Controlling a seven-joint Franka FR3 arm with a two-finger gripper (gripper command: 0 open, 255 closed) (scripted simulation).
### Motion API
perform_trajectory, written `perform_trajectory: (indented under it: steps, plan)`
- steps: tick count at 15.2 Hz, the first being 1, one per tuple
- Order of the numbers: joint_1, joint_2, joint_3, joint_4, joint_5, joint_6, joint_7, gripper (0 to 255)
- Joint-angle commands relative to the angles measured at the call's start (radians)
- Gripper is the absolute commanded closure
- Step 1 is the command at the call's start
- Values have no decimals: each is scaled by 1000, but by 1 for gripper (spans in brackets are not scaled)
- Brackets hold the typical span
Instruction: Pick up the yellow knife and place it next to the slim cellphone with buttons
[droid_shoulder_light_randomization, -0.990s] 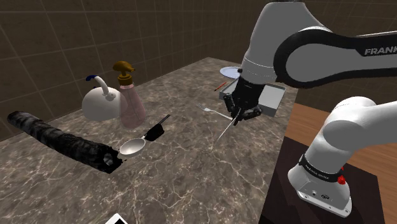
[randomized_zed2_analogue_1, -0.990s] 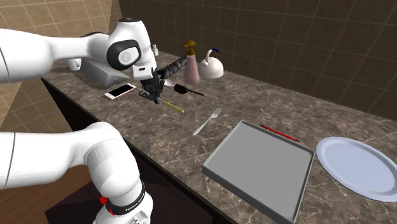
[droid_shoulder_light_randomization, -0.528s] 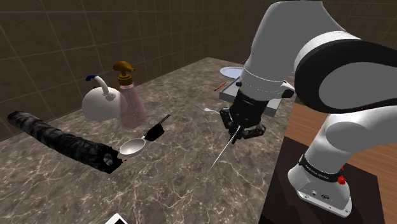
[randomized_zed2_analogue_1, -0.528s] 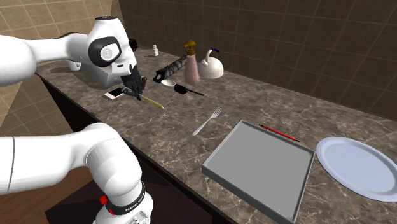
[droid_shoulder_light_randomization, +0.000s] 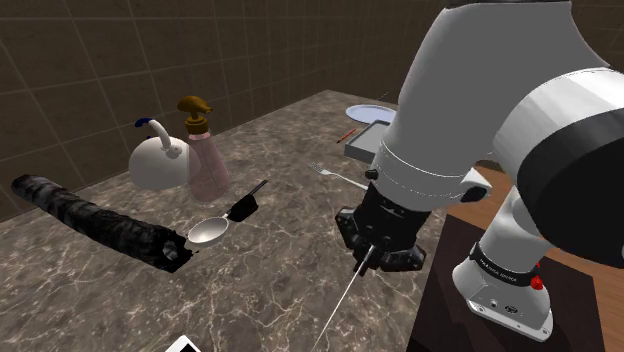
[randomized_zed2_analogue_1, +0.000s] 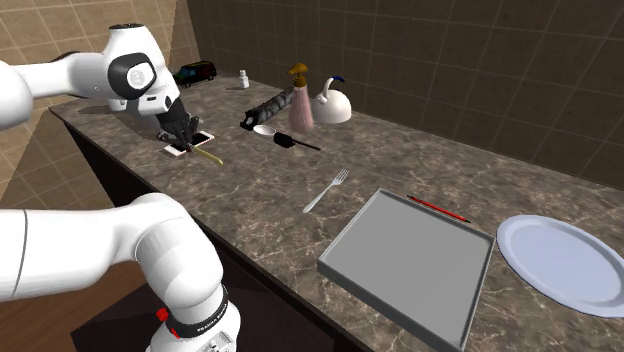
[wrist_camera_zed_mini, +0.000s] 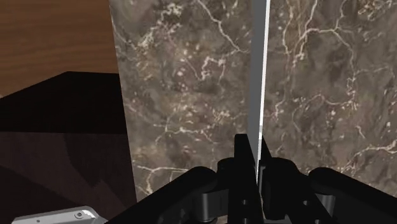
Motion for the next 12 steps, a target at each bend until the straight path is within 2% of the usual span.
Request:
perform_trajectory:
  steps: [1, 12]
  plan:
    - [-3, 5, 26, 34, 6, -11, 36, 255]
    - [-17, 33, 148, -52, 90, 126, 20, 255]
